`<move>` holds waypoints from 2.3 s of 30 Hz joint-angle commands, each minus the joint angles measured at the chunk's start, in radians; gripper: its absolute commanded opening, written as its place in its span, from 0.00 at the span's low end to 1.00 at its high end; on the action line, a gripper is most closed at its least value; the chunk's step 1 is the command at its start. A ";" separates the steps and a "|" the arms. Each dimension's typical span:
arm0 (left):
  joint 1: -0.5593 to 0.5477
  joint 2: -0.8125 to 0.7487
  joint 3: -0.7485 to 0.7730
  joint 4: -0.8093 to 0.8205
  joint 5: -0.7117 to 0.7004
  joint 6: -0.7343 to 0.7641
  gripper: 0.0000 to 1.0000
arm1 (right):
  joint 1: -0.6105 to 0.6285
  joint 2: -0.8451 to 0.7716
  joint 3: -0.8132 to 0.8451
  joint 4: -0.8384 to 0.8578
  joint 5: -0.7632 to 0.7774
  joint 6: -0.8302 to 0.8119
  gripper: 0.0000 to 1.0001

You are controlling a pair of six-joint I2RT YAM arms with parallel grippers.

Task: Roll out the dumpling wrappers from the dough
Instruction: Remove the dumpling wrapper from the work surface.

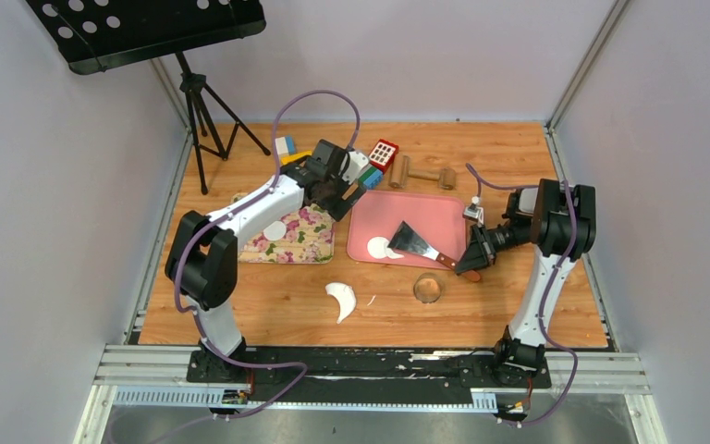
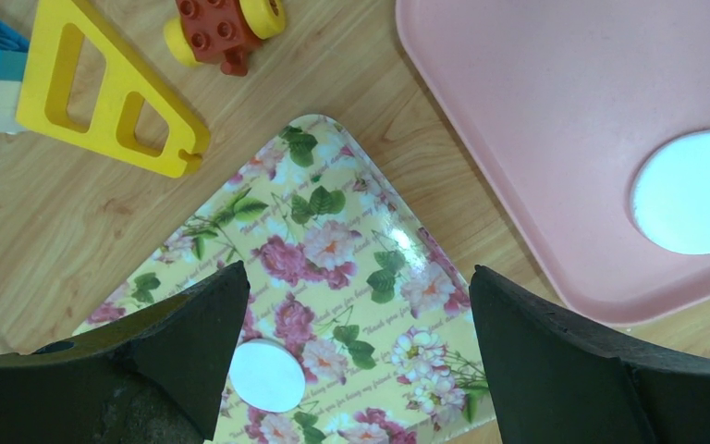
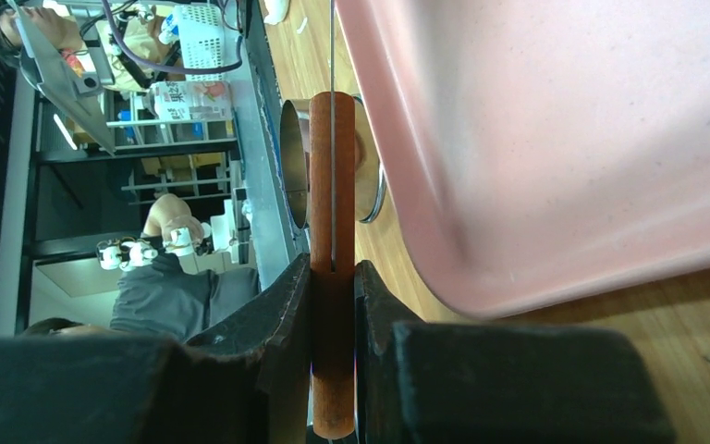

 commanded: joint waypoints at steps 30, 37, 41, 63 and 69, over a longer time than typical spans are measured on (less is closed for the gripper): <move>0.012 -0.060 -0.031 0.048 0.015 0.005 0.96 | 0.029 -0.051 0.089 0.046 0.024 0.044 0.00; 0.012 -0.059 -0.031 0.048 0.017 0.004 0.96 | 0.031 -0.044 0.075 0.060 0.040 0.046 0.00; 0.012 -0.058 -0.033 0.048 0.015 0.004 0.96 | 0.035 -0.050 0.074 0.051 0.035 0.036 0.00; 0.012 -0.060 -0.029 0.045 0.015 0.005 0.96 | 0.033 -0.206 0.129 0.104 0.073 0.133 0.00; 0.012 -0.058 -0.026 0.045 0.020 0.002 0.96 | 0.044 -0.198 0.090 0.115 0.078 0.124 0.00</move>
